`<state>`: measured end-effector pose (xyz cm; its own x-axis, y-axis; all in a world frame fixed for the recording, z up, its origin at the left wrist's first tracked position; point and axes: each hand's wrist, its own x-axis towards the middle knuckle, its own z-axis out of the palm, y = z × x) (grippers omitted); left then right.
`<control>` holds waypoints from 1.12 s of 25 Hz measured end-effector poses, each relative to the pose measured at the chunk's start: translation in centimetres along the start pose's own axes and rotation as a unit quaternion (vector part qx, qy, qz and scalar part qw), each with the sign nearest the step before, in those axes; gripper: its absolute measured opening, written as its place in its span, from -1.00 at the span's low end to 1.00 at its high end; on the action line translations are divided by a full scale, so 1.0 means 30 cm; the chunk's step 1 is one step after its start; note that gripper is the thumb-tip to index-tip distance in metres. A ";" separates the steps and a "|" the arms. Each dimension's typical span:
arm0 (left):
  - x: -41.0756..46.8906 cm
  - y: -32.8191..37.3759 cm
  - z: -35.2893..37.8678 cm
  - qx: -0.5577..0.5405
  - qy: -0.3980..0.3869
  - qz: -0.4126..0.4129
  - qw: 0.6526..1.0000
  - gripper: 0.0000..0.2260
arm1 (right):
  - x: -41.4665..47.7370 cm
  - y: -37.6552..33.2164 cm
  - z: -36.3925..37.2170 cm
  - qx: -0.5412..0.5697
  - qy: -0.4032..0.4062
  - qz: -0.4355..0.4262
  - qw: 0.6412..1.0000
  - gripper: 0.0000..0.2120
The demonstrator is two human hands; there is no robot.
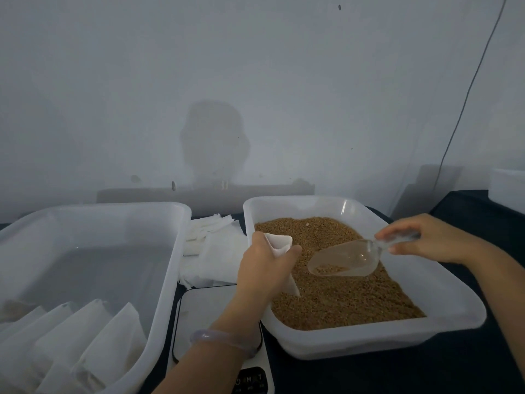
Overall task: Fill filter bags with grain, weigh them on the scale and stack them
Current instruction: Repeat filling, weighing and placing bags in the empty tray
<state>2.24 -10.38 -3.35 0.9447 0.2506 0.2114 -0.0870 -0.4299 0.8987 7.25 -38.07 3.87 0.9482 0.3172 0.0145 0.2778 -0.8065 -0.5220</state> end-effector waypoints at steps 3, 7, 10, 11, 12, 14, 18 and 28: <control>-0.002 0.001 0.008 0.097 -0.039 0.022 0.994 -0.65 | -0.012 -0.004 -0.002 0.026 0.033 -0.002 0.999 -0.74; 0.005 0.006 0.019 0.236 -0.080 0.030 0.968 -0.60 | -0.011 -0.086 -0.044 0.009 0.063 -0.050 0.997 -0.72; 0.007 0.009 0.023 0.278 -0.097 0.035 0.955 -0.55 | 0.006 -0.176 -0.064 -0.070 0.059 -0.092 0.992 -0.74; 0.007 0.009 0.023 0.278 -0.098 0.036 0.955 -0.54 | 0.013 -0.204 -0.066 -0.109 0.066 -0.109 0.986 -0.74; 0.007 0.009 0.024 0.276 -0.098 0.036 0.956 -0.52 | 0.018 -0.230 -0.066 -0.151 0.079 -0.127 0.977 -0.74; 0.007 0.008 0.024 0.269 -0.095 0.034 0.958 -0.49 | 0.023 -0.275 -0.069 -0.217 0.111 -0.158 0.957 -0.73; 0.011 0.006 0.026 0.259 -0.088 0.029 0.961 -0.46 | 0.026 -0.333 -0.086 -0.274 0.154 -0.196 0.929 -0.74; 0.001 0.016 0.020 0.245 -0.081 0.025 0.966 -0.49 | 0.041 -0.366 -0.095 -0.345 0.171 -0.221 0.896 -0.74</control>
<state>2.40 -11.10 -3.13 0.9836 0.0977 0.1514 -0.0106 -0.8072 0.5901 5.81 -30.25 12.03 0.6808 0.6059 0.4115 0.5557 -0.7933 0.2487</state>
